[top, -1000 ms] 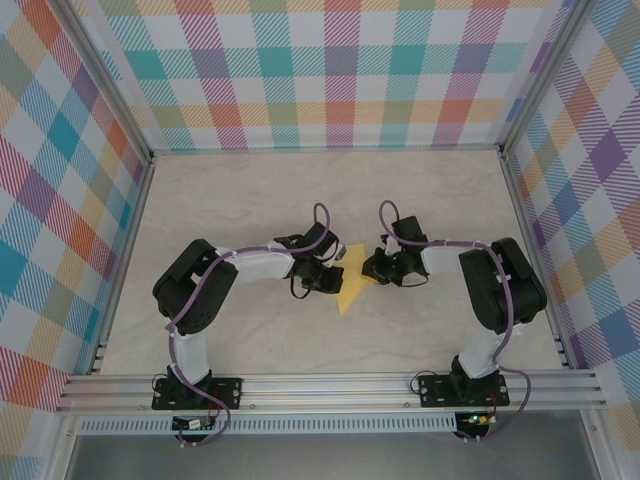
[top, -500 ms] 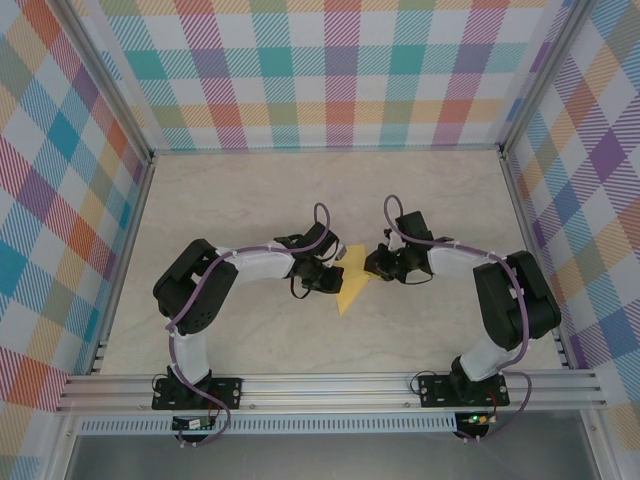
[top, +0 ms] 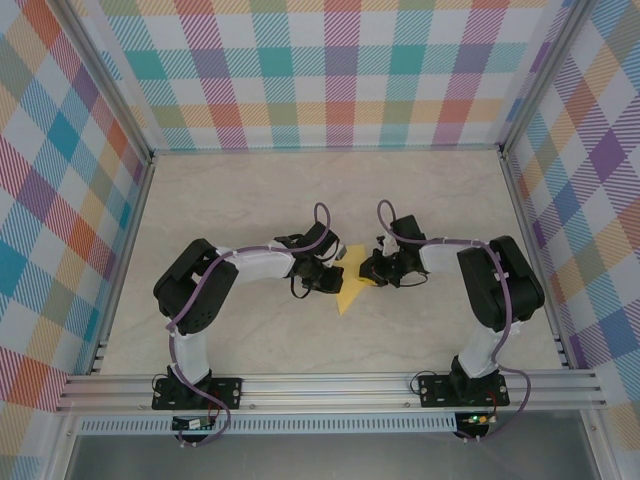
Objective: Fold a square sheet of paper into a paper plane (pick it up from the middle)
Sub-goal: Third fold the triangle at the center of the table.
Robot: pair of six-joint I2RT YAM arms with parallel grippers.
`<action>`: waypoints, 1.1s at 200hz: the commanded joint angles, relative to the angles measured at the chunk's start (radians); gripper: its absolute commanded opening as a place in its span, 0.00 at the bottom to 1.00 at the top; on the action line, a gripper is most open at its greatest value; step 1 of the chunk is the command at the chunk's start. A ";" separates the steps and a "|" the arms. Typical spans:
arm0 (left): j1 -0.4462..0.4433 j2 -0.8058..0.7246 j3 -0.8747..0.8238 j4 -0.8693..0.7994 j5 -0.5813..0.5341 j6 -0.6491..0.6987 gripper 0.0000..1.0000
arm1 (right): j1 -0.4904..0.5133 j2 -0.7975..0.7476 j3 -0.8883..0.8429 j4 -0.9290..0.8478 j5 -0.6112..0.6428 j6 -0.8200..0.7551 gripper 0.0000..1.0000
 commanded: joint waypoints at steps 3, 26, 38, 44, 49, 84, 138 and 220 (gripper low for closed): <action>0.008 0.013 -0.006 -0.076 -0.035 0.008 0.09 | 0.006 0.029 0.012 -0.047 0.060 -0.025 0.10; 0.009 -0.045 0.000 -0.096 -0.097 -0.020 0.22 | 0.006 0.042 -0.006 -0.053 0.085 -0.013 0.08; 0.012 -0.091 0.000 -0.110 -0.155 -0.048 0.34 | 0.006 0.040 -0.013 -0.042 0.084 -0.003 0.08; 0.014 -0.113 0.003 -0.128 -0.199 -0.070 0.36 | 0.006 0.039 -0.016 -0.039 0.084 0.001 0.08; 0.018 -0.129 0.003 -0.136 -0.221 -0.087 0.37 | 0.006 0.037 -0.017 -0.039 0.082 0.005 0.08; 0.039 -0.234 -0.010 -0.169 -0.267 -0.216 0.45 | 0.006 0.026 -0.013 -0.039 0.088 0.028 0.08; -0.044 -0.226 -0.053 0.097 0.050 -0.376 0.24 | 0.006 0.011 -0.038 -0.016 0.097 0.072 0.08; -0.090 -0.041 -0.099 0.262 0.081 -0.470 0.16 | 0.006 0.017 -0.029 -0.031 0.091 0.063 0.09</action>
